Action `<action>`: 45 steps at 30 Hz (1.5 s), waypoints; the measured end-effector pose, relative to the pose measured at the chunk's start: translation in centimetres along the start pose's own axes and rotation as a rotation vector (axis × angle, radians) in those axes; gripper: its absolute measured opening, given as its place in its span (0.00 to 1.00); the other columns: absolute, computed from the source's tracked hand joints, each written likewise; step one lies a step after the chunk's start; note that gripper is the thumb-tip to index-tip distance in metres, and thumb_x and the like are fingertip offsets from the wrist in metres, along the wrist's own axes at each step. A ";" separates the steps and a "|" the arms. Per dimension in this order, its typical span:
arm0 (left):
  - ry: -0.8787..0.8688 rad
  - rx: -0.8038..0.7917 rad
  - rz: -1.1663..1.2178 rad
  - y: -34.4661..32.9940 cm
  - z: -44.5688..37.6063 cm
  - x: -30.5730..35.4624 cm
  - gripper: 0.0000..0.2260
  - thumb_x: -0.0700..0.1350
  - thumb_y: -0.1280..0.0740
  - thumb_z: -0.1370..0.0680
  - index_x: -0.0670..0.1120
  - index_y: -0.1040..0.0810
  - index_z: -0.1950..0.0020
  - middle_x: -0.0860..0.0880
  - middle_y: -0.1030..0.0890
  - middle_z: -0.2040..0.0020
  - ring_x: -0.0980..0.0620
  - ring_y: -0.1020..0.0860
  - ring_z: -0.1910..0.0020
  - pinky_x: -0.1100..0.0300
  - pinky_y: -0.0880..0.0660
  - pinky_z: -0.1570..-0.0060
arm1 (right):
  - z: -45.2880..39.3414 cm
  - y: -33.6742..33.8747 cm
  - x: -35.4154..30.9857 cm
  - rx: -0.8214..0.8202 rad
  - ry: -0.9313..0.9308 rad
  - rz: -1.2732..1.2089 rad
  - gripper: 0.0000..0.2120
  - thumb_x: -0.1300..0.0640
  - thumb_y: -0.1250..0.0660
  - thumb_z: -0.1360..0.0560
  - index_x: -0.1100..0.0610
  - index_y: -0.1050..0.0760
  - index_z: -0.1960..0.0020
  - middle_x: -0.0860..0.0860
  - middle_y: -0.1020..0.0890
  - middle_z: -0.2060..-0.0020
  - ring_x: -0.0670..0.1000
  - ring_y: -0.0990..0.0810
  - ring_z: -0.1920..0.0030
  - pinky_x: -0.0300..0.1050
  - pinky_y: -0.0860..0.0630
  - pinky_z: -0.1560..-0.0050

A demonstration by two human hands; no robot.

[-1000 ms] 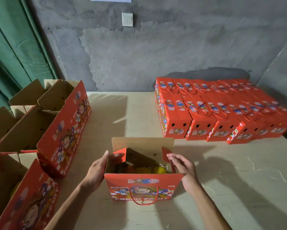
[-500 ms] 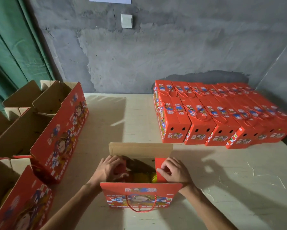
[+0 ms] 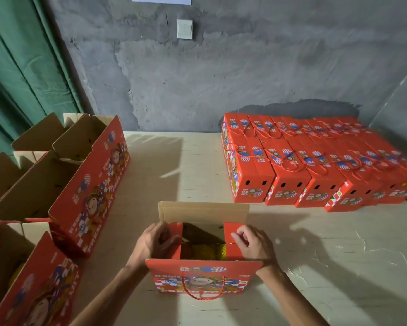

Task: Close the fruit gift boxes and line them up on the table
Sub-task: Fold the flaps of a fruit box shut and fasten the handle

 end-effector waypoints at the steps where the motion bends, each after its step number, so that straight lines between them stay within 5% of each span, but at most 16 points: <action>1: 0.070 0.015 0.052 0.1 0.2 -0.5 0.14 0.58 0.25 0.25 0.57 0.30 0.55 0.59 0.25 0.62 0.57 0.25 0.62 0.69 0.31 0.68 | 0.2 -0.2 0.9 -0.002 -0.085 -0.043 0.08 0.53 0.25 0.24 0.54 0.23 0.55 0.43 0.24 0.68 0.47 0.25 0.68 0.39 0.30 0.68; 5: 0.195 0.096 0.219 0.6 0.4 -1.1 0.25 0.54 0.19 0.30 0.59 0.35 0.46 0.54 0.23 0.60 0.58 0.22 0.63 0.69 0.26 0.68 | 0.6 -0.3 2.0 -0.004 -0.230 -0.173 0.19 0.58 0.26 0.23 0.63 0.27 0.36 0.45 0.26 0.70 0.49 0.24 0.69 0.40 0.31 0.69; 8: 0.153 0.091 0.220 0.5 0.1 -1.1 0.47 0.48 0.19 0.30 0.51 0.46 0.21 0.53 0.25 0.59 0.58 0.23 0.61 0.70 0.26 0.63 | 0.3 0.0 1.1 -0.030 -0.205 -0.218 0.31 0.62 0.26 0.24 0.65 0.36 0.25 0.45 0.28 0.71 0.49 0.26 0.71 0.37 0.32 0.70; 10: 0.151 0.065 0.213 0.3 0.0 -1.0 0.52 0.46 0.20 0.28 0.51 0.53 0.17 0.53 0.25 0.60 0.60 0.22 0.59 0.71 0.26 0.63 | 0.2 0.0 0.9 -0.044 -0.192 -0.205 0.33 0.62 0.27 0.22 0.64 0.38 0.22 0.46 0.28 0.69 0.50 0.25 0.68 0.40 0.29 0.68; 13: 0.116 0.055 0.324 0.4 0.2 -0.8 0.39 0.50 0.21 0.27 0.59 0.39 0.22 0.56 0.19 0.57 0.61 0.19 0.59 0.69 0.24 0.63 | 0.3 0.0 1.1 -0.030 -0.202 -0.199 0.28 0.62 0.29 0.21 0.64 0.34 0.25 0.47 0.28 0.67 0.53 0.23 0.66 0.51 0.25 0.64; 15: 0.115 0.087 0.427 0.7 0.6 -0.8 0.26 0.54 0.22 0.26 0.54 0.30 0.33 0.58 0.16 0.52 0.59 0.16 0.56 0.66 0.21 0.61 | 0.6 0.3 1.2 -0.001 -0.219 -0.189 0.19 0.60 0.30 0.21 0.62 0.29 0.32 0.46 0.28 0.68 0.52 0.23 0.66 0.51 0.25 0.64; 19: 0.198 0.120 0.456 0.7 0.9 -0.9 0.20 0.53 0.21 0.27 0.49 0.27 0.44 0.51 0.16 0.58 0.53 0.17 0.61 0.62 0.21 0.65 | 1.2 0.6 1.2 0.033 -0.225 -0.167 0.09 0.58 0.33 0.18 0.58 0.27 0.40 0.46 0.22 0.66 0.49 0.20 0.65 0.49 0.23 0.64; 23: 0.141 0.254 0.408 1.8 1.6 -0.6 0.06 0.49 0.29 0.28 0.53 0.27 0.58 0.55 0.19 0.59 0.57 0.21 0.61 0.58 0.25 0.63 | 1.8 0.1 2.1 -0.002 -0.250 -0.159 0.09 0.67 0.35 0.22 0.60 0.24 0.42 0.50 0.14 0.50 0.53 0.15 0.52 0.51 0.19 0.53; 26: 0.034 0.230 0.335 2.6 1.5 0.5 0.06 0.54 0.31 0.31 0.62 0.24 0.56 0.60 0.24 0.54 0.56 0.24 0.55 0.67 0.30 0.60 | 2.0 -0.2 3.0 -0.037 -0.257 -0.155 0.12 0.70 0.37 0.23 0.58 0.23 0.44 0.48 0.14 0.52 0.51 0.16 0.53 0.49 0.18 0.54; 29: -0.003 0.131 0.334 2.9 2.2 0.1 0.12 0.59 0.31 0.26 0.62 0.20 0.44 0.60 0.23 0.39 0.54 0.25 0.38 0.67 0.27 0.48 | 2.9 -0.8 3.8 -0.127 -0.296 -0.336 0.15 0.71 0.35 0.21 0.53 0.20 0.44 0.53 0.15 0.55 0.53 0.17 0.55 0.44 0.19 0.54; 32: -0.038 0.027 0.209 3.2 3.0 -0.6 0.20 0.65 0.32 0.23 0.61 0.21 0.33 0.63 0.26 0.29 0.57 0.30 0.29 0.59 0.30 0.37 | 4.3 -1.0 4.3 -0.209 -0.257 -0.384 0.18 0.66 0.36 0.17 0.49 0.20 0.34 0.66 0.21 0.56 0.51 0.22 0.55 0.42 0.23 0.51; 35: -0.078 -0.100 0.052 3.1 3.4 -0.5 0.28 0.69 0.34 0.22 0.61 0.28 0.25 0.67 0.33 0.23 0.63 0.38 0.23 0.57 0.35 0.30 | 4.8 -0.9 4.7 -0.304 -0.228 -0.353 0.16 0.59 0.41 0.14 0.44 0.22 0.33 0.58 0.24 0.63 0.53 0.24 0.60 0.50 0.24 0.50; 38: -0.132 -0.135 -0.037 3.6 3.0 0.6 0.28 0.69 0.38 0.20 0.57 0.27 0.24 0.62 0.34 0.22 0.61 0.38 0.22 0.54 0.36 0.26 | 3.9 0.3 3.2 -0.271 -0.098 -0.299 0.13 0.52 0.37 0.16 0.51 0.22 0.33 0.56 0.25 0.58 0.48 0.27 0.59 0.42 0.28 0.52; 41: -0.092 -0.183 -0.047 3.6 1.7 1.1 0.33 0.71 0.37 0.23 0.54 0.30 0.24 0.60 0.30 0.26 0.61 0.34 0.26 0.57 0.35 0.28 | 2.2 0.7 3.2 -0.282 -0.112 -0.129 0.23 0.33 0.32 0.23 0.45 0.24 0.35 0.32 0.31 0.33 0.32 0.30 0.36 0.38 0.31 0.40; 43: -0.032 -0.270 -0.013 2.8 0.7 1.0 0.36 0.74 0.34 0.26 0.53 0.31 0.26 0.58 0.26 0.30 0.59 0.29 0.31 0.58 0.31 0.31 | 0.6 1.0 2.2 -0.327 -0.050 0.017 0.32 0.24 0.34 0.29 0.46 0.25 0.37 0.32 0.35 0.28 0.34 0.34 0.31 0.39 0.32 0.38; 45: -0.022 -0.338 -0.045 2.2 -0.5 1.1 0.36 0.76 0.33 0.29 0.53 0.30 0.31 0.56 0.23 0.33 0.56 0.25 0.37 0.54 0.26 0.36 | -0.6 0.5 1.6 -0.415 -0.029 0.085 0.43 0.17 0.40 0.34 0.46 0.28 0.31 0.36 0.28 0.34 0.39 0.27 0.35 0.38 0.31 0.44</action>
Point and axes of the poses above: each hand's wrist, its own z-axis away from the middle knuckle, its own y-axis out of the back of the hand, x = y × z, the point moved 9 cm from there along -z, towards the middle knuckle
